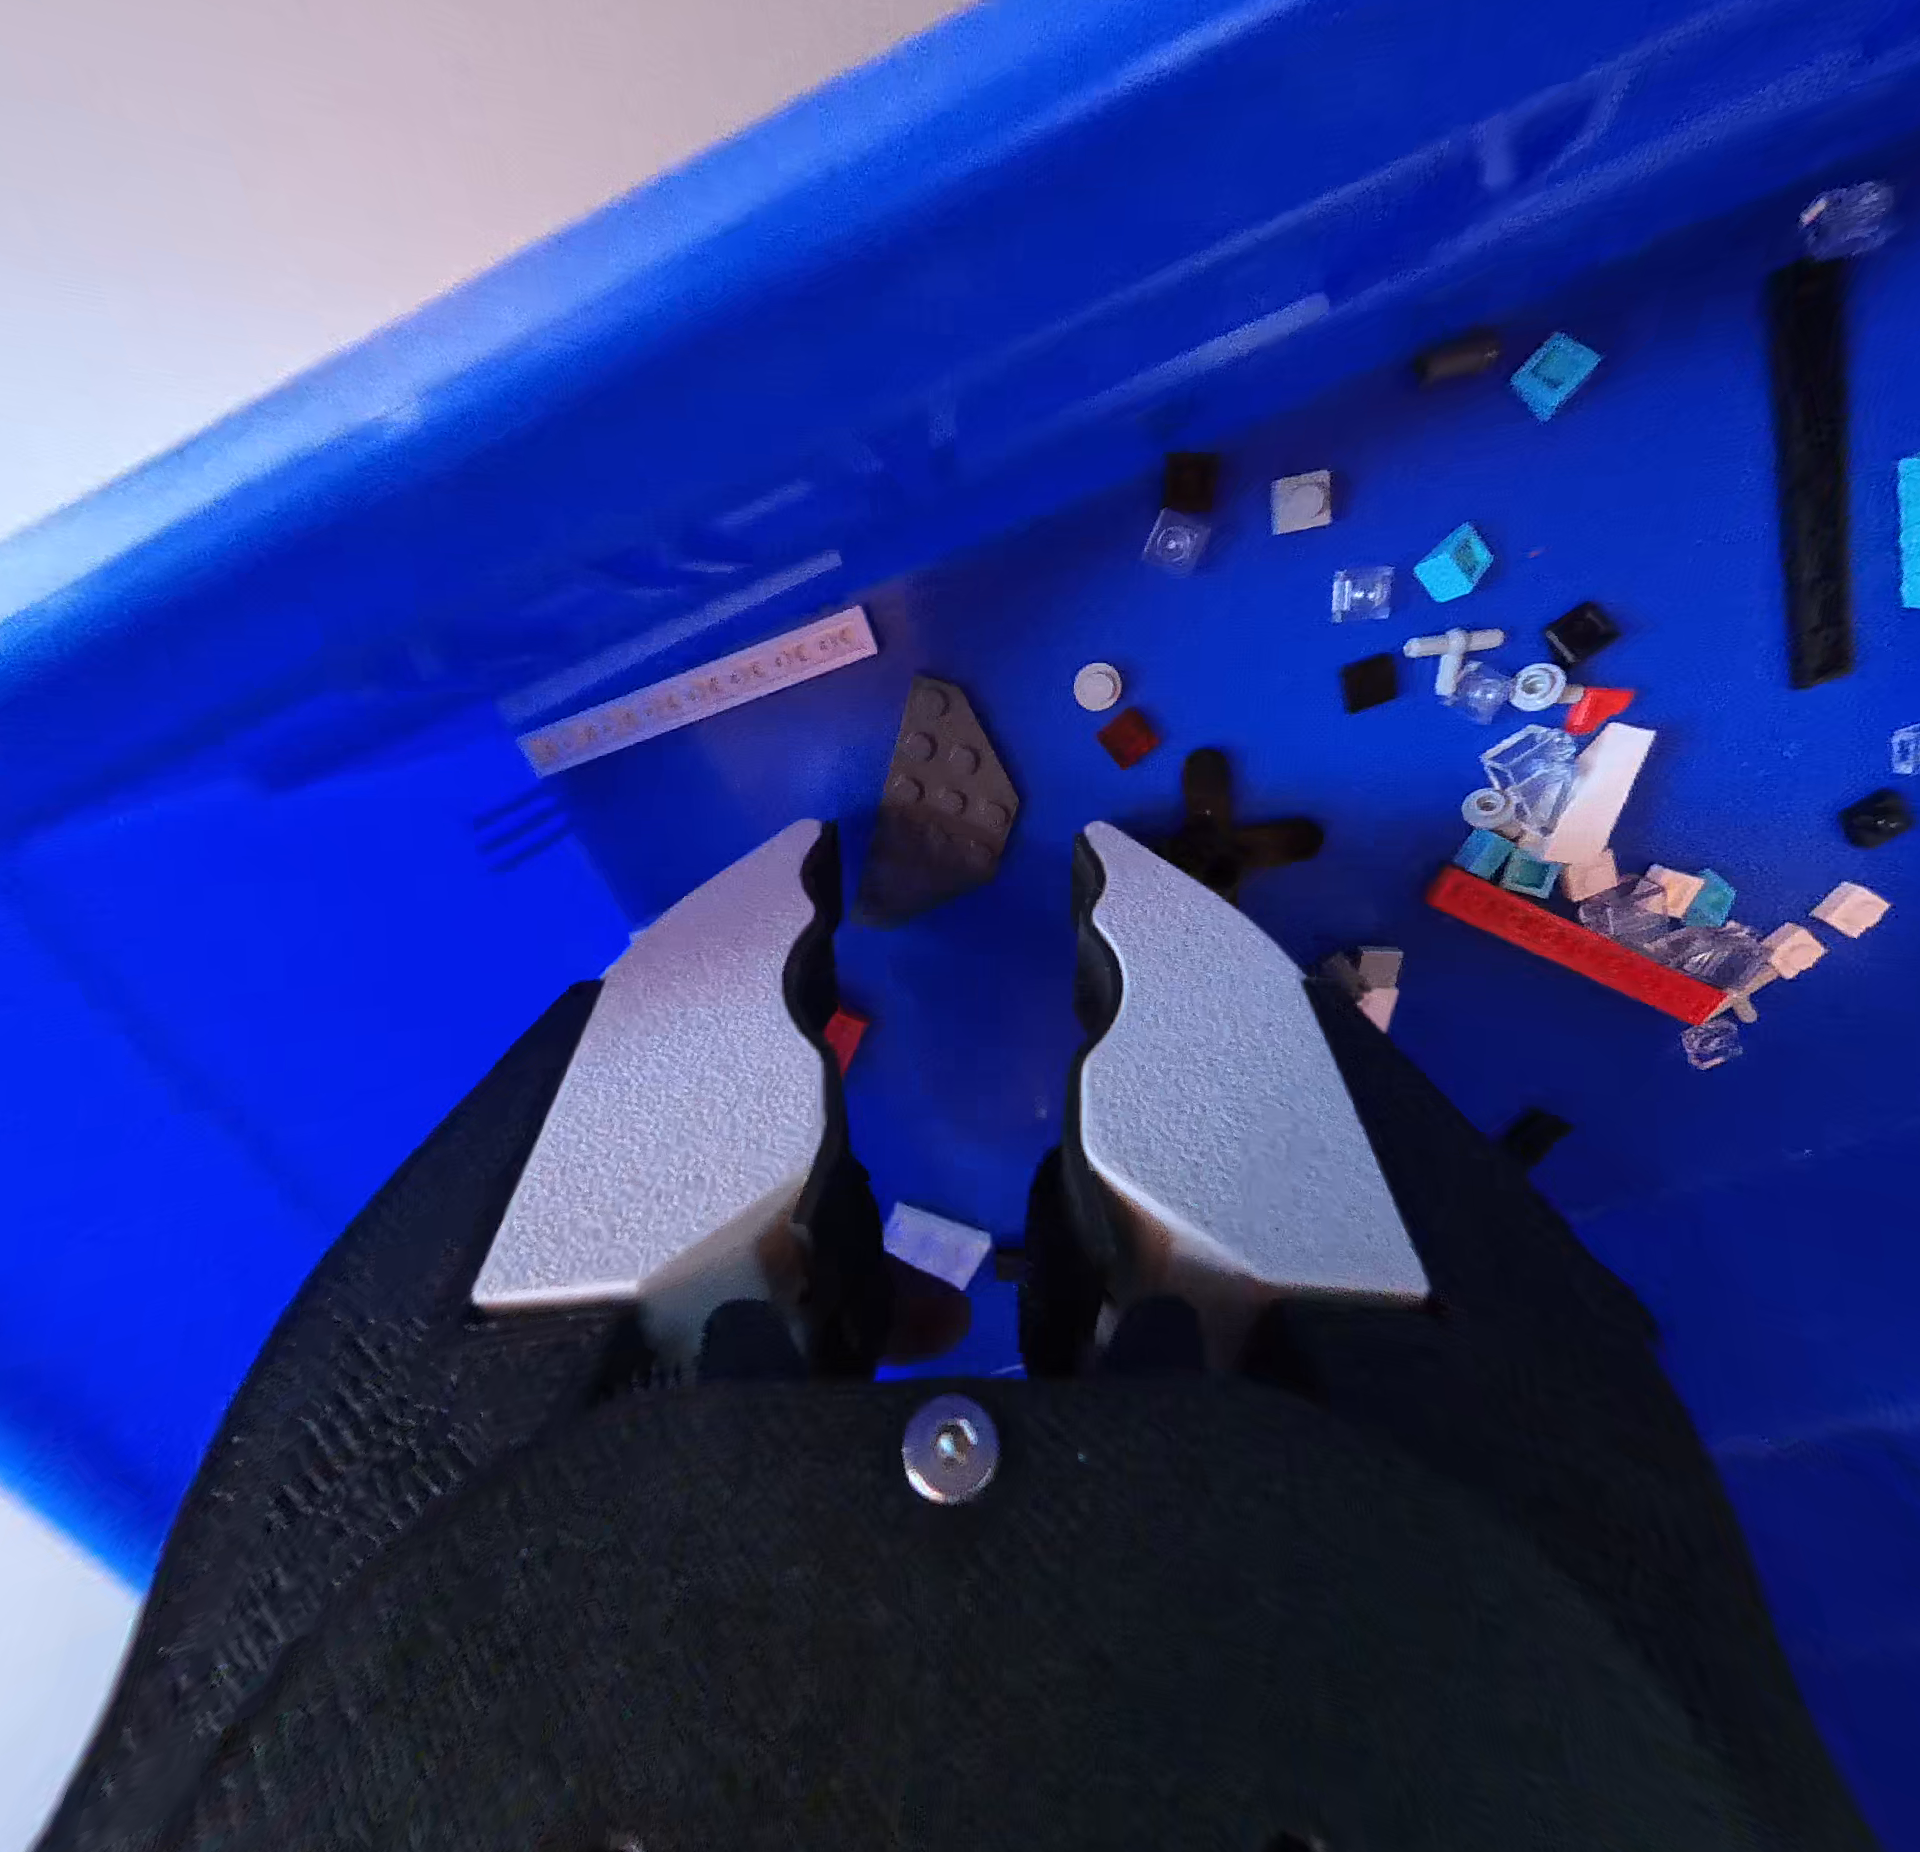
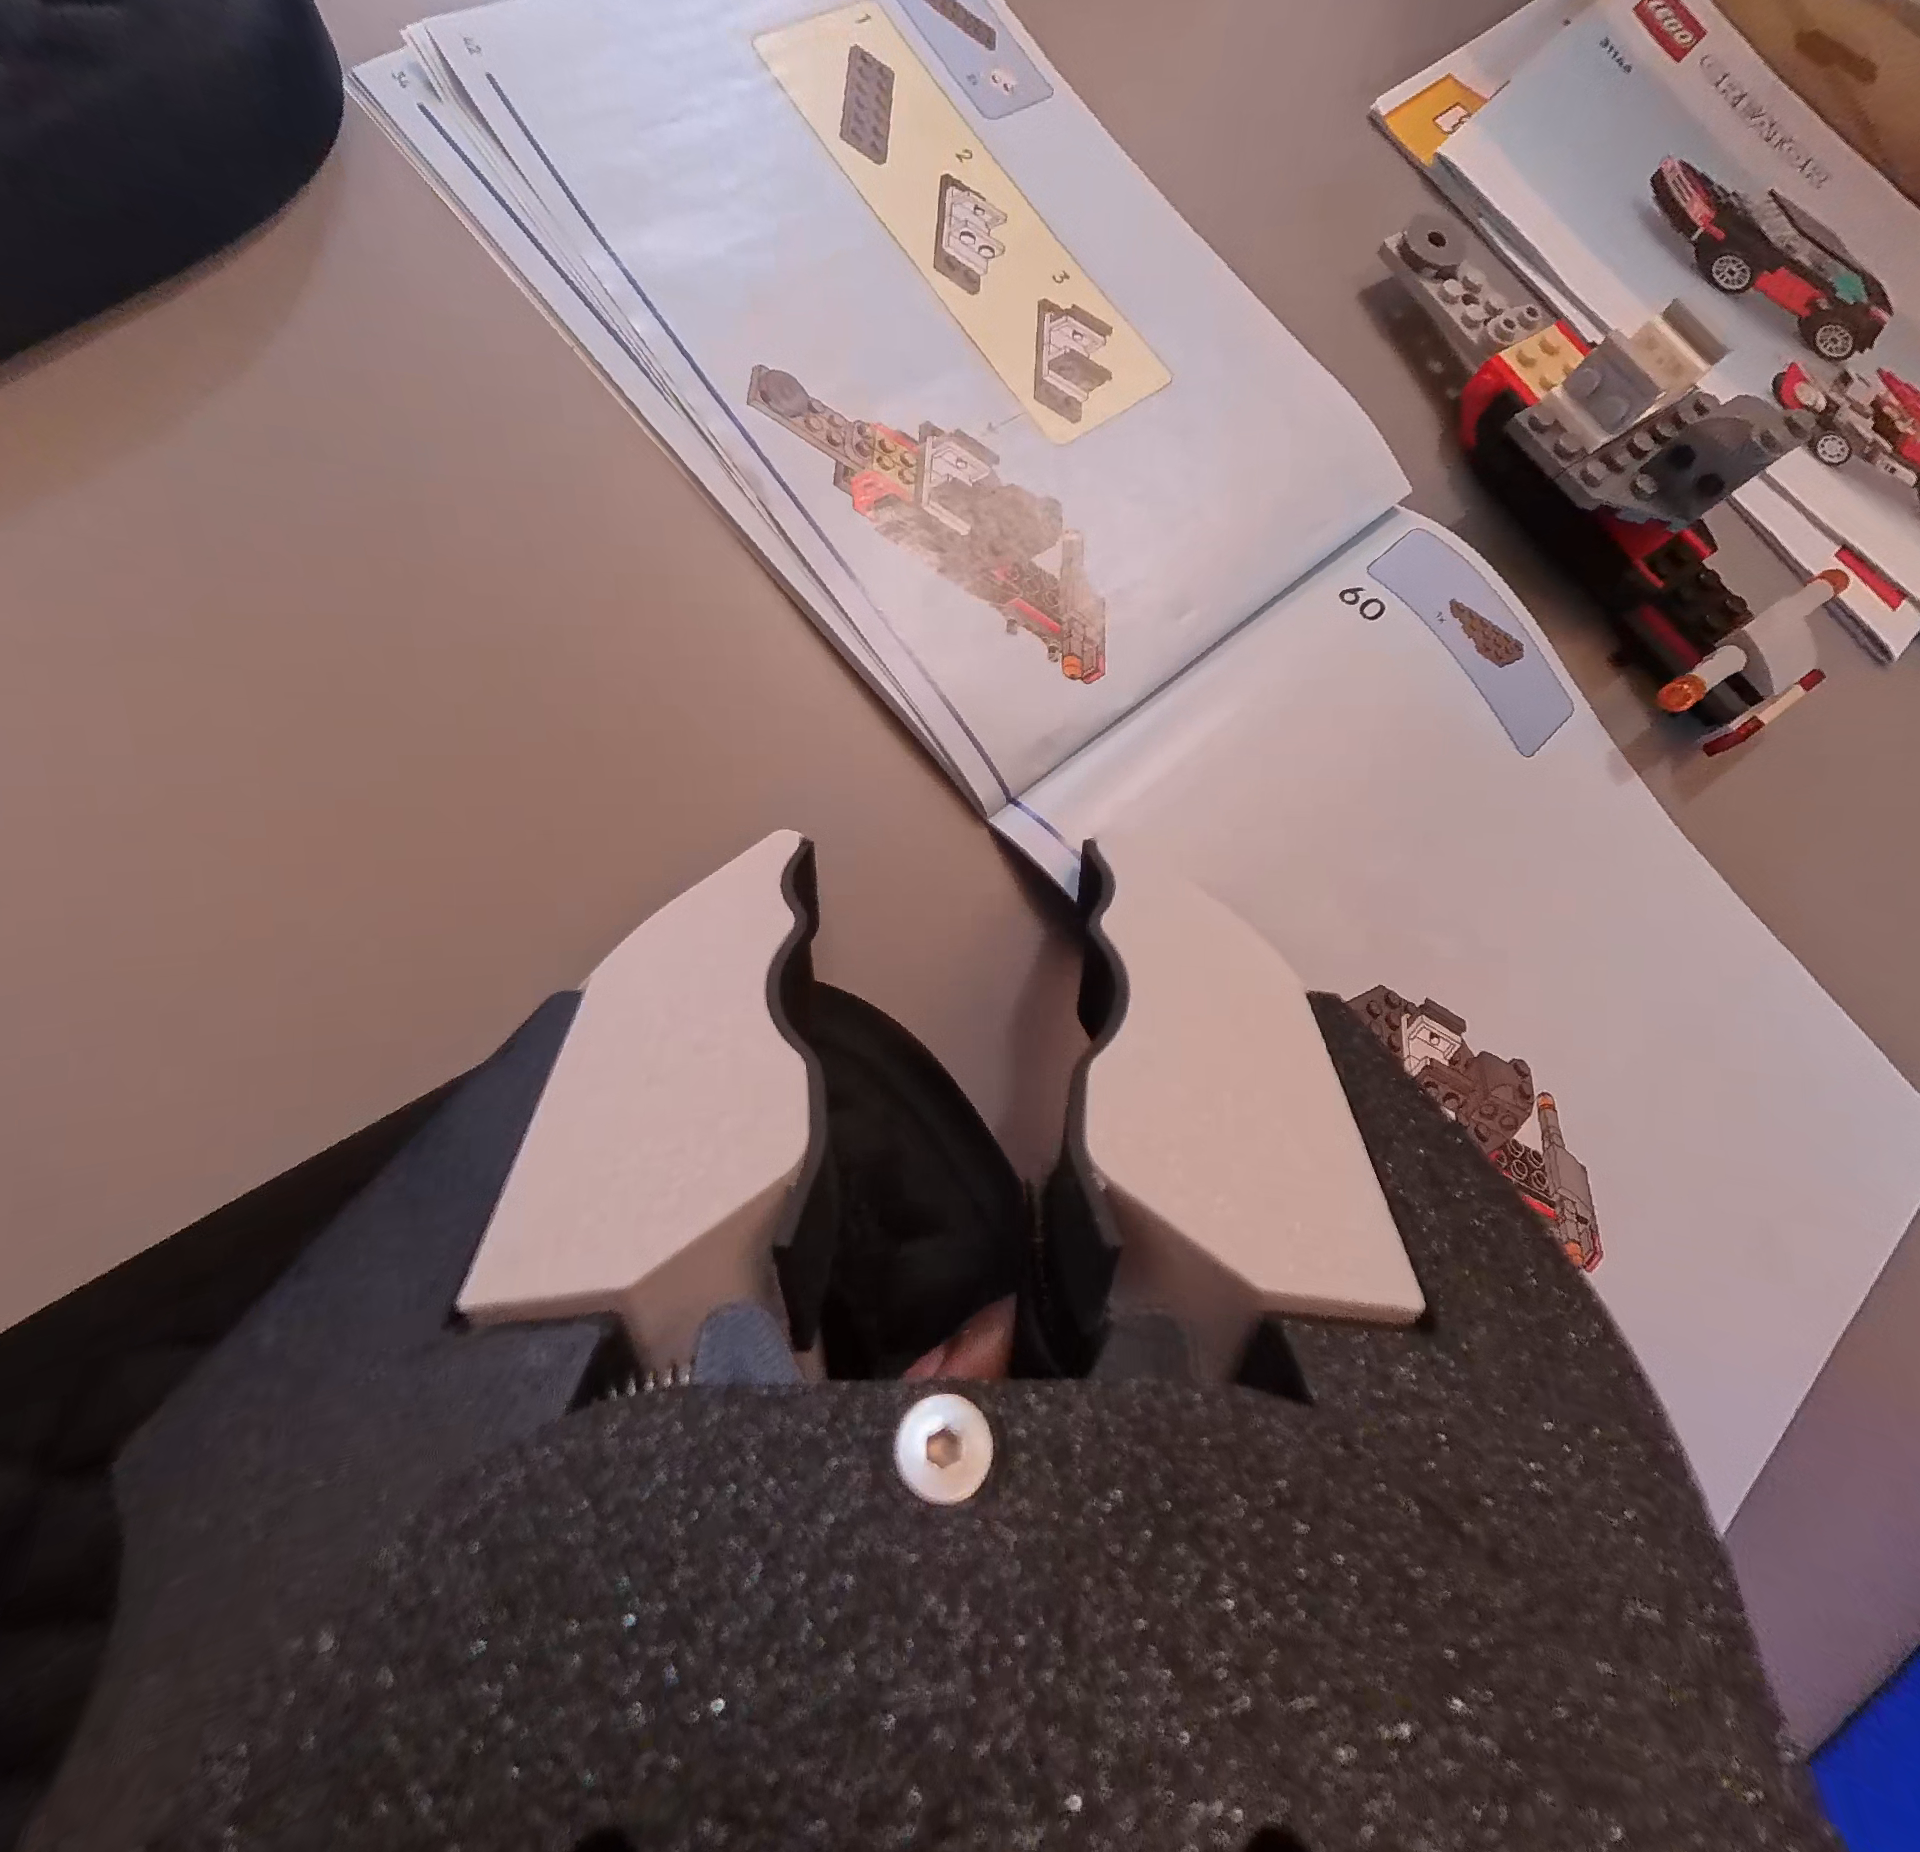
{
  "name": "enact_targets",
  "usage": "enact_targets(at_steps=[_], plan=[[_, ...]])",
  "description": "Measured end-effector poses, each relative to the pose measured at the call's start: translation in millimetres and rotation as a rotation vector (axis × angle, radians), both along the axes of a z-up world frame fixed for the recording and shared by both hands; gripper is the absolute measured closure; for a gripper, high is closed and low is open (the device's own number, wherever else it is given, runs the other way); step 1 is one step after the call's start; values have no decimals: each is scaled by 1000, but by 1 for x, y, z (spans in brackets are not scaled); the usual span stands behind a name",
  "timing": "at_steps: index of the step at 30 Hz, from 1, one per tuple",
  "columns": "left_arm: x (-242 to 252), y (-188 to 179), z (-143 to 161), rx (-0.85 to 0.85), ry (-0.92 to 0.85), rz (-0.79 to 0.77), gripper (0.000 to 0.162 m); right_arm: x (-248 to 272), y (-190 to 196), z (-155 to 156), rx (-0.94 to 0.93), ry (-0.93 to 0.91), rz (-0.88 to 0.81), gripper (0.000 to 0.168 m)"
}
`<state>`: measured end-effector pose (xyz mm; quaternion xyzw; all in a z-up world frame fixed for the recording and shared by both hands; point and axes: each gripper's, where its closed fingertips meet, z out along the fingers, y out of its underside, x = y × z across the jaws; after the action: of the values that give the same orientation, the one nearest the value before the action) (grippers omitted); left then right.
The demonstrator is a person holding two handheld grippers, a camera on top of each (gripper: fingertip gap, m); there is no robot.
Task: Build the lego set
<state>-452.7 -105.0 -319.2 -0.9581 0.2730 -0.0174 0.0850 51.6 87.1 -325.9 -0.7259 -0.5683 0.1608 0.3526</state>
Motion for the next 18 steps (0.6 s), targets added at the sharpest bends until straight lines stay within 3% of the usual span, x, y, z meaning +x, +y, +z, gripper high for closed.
enact_targets(at_steps=[4, 8, 10, 13, 16, 18], plan=[[-1, 1, -4, 21, -41, 15, 135, 1, 1, -1, -2, -10, -5, 120], [-4, -4, 5, 56, 30, 10, 136, 0, 0, 0, -32, 6, 7, 119], [-1, 3, 39, 192, 81, 31, 136, -1, 1, 8, -35, 70, 8, 119], [29, 27, 127, 600, 98, 64, 137, 1, 1, 28, -32, 216, -6, 121], [120, 48, 193, 918, 21, -117, 137, 2, 1, 42, -57, 319, -13, 123], [197, 64, 200, 978, -34, -303, 137, -3, -6, 55, -105, 413, 10, 125]])
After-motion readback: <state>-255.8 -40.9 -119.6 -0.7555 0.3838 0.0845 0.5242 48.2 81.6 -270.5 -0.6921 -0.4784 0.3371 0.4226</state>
